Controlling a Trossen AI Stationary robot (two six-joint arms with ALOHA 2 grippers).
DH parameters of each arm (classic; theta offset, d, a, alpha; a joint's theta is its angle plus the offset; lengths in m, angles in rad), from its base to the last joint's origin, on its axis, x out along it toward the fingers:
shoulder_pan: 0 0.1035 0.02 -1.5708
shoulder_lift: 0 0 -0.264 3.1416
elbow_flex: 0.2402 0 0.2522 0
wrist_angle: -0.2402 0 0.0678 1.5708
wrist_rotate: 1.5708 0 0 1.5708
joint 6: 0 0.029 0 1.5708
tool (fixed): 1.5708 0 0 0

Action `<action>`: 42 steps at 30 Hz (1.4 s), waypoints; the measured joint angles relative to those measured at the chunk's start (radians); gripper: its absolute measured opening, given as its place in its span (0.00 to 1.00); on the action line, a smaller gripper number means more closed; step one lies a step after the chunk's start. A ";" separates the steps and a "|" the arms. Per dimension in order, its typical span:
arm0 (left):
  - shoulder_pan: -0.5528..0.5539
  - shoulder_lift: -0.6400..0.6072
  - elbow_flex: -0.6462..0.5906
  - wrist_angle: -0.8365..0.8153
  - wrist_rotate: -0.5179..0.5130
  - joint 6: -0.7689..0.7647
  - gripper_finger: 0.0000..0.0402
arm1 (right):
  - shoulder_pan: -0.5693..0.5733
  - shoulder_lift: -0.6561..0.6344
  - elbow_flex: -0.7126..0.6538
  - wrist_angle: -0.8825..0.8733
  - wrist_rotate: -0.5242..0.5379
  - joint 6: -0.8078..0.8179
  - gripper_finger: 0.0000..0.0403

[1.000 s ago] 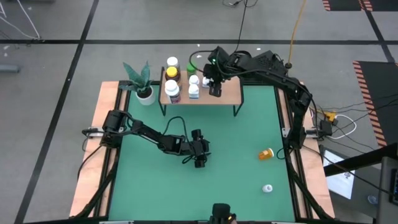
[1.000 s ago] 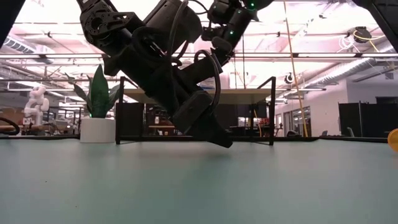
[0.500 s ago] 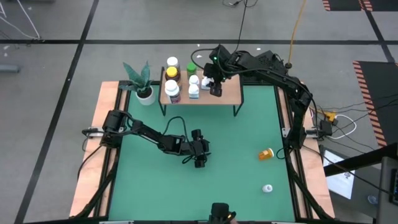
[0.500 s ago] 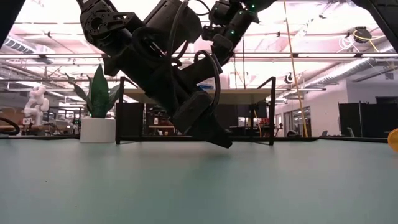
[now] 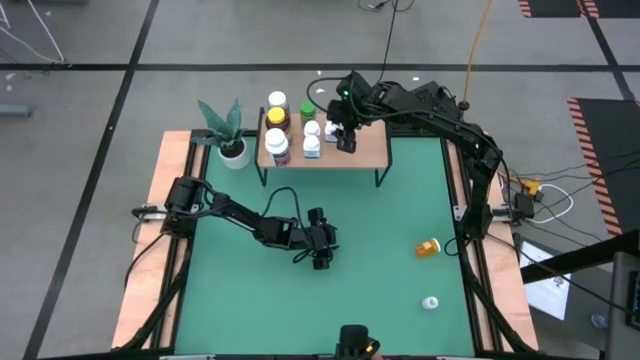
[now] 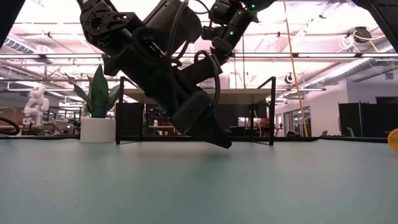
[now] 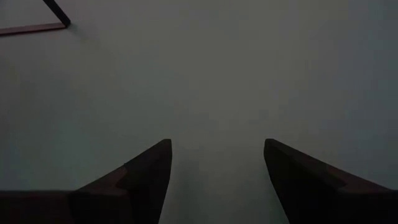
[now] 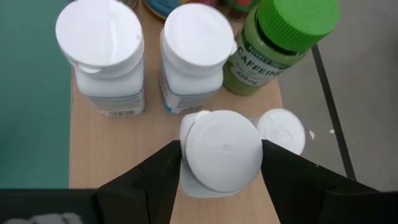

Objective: Pick and place medicine bottles onto shelf by color
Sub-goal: Put the blue white pill bottle on the shelf, then put the transparent pill bottle on the shelf

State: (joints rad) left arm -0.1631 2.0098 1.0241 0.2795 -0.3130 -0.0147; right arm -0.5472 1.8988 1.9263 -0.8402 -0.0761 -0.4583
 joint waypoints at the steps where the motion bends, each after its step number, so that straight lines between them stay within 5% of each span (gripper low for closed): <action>1: 0.000 0.000 0.000 0.000 0.000 0.000 0.64 | 0.000 0.000 0.000 0.005 0.000 0.000 0.52; 22: 0.000 0.000 0.000 -0.035 0.000 -0.007 0.64 | 0.013 -0.036 -0.001 0.030 0.000 -0.023 0.52; 31: -0.004 0.000 0.001 -0.060 0.000 -0.033 0.64 | 0.096 -0.115 -0.006 -0.096 0.008 0.171 0.52; 42: -0.023 0.000 0.001 -0.065 -0.007 -0.041 0.64 | 0.358 -0.320 -0.290 -0.099 0.367 0.355 0.52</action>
State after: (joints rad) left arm -0.1862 2.0094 1.0248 0.2147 -0.3202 -0.0555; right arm -0.1896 1.5792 1.6360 -0.9389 0.2911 -0.1037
